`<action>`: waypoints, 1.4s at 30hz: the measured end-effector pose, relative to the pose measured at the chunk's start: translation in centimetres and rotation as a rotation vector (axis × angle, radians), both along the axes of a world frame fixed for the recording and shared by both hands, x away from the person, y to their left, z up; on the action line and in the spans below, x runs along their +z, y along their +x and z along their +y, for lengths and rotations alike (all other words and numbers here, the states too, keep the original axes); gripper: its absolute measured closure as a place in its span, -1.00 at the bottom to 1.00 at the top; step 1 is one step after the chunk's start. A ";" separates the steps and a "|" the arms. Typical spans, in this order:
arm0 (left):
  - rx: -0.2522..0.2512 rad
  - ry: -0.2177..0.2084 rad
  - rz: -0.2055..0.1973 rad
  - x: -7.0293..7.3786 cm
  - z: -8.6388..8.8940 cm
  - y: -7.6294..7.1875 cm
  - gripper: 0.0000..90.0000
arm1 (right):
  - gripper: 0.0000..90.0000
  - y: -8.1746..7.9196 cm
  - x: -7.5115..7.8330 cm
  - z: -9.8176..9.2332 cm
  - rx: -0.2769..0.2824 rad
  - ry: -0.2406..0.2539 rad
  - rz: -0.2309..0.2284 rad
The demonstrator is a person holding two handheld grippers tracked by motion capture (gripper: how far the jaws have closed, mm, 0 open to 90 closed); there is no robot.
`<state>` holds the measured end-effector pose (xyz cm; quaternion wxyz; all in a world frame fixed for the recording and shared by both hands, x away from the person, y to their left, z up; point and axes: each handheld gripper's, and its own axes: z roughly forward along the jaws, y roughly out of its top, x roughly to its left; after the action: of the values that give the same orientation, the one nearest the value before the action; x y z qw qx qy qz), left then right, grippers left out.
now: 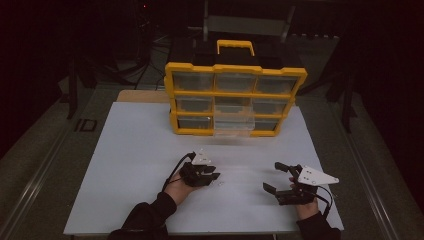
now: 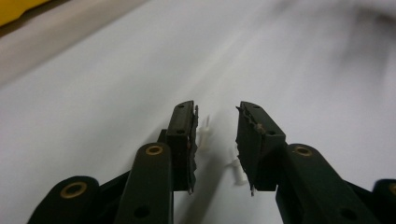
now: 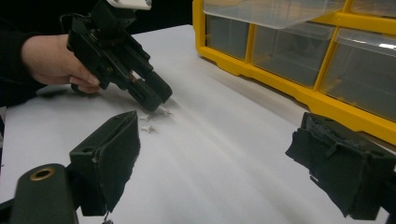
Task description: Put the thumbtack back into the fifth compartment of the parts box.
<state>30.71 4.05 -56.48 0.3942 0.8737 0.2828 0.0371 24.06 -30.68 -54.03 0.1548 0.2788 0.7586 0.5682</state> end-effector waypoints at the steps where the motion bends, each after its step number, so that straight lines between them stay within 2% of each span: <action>1: 0.007 0.008 0.000 -0.1 0.0 0.1 0.50 | -0.70 0.0 0.0 0.0 -0.001 0.000 0.000; 4: 0.000 0.011 0.013 -0.4 -0.1 0.2 0.56 | -0.70 0.0 0.0 0.0 -0.002 0.001 0.001; 8: -0.003 0.019 0.008 -0.6 -0.2 0.3 0.68 | -0.70 0.0 -0.1 0.0 -0.002 -0.002 0.004; 10: -0.009 0.026 0.004 -0.5 -0.2 0.4 0.72 | -0.70 0.0 -0.1 0.0 -0.002 -0.002 0.004; 13: -0.046 0.044 -0.024 -0.6 -0.6 0.1 0.76 | -0.70 0.1 -0.1 0.0 0.003 -0.003 0.006; 15: -0.046 0.050 -0.022 -0.5 -0.7 0.2 0.84 | -0.70 0.1 -0.1 0.1 0.006 -0.006 0.005; 20: -0.045 0.056 -0.034 -0.5 -0.7 0.1 0.87 | -0.70 0.1 -0.1 0.2 0.007 -0.006 0.008; 28: -0.035 0.053 -0.023 -0.3 -0.8 0.0 0.88 | -0.70 0.1 0.0 0.1 0.003 -0.003 0.002; 33: -0.029 0.037 -0.030 1.0 -0.3 -0.1 0.88 | -0.70 0.1 0.0 -0.1 -0.004 -0.001 0.000; 35: -0.029 0.037 -0.030 1.0 -0.3 -0.1 0.88 | -0.70 0.0 0.0 -0.1 -0.004 0.000 -0.001; 36: -0.009 0.018 -0.030 1.9 0.1 -0.2 0.88 | -0.70 0.0 0.1 0.0 -0.003 0.000 -0.007; 42: 0.021 -0.007 -0.040 3.6 1.1 -0.4 0.88 | -0.70 0.0 0.1 -0.1 -0.007 0.001 -0.007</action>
<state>30.35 5.12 -52.93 0.4024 0.8683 0.2842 0.0579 24.09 -30.77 -53.93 0.1592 0.2795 0.7568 0.5690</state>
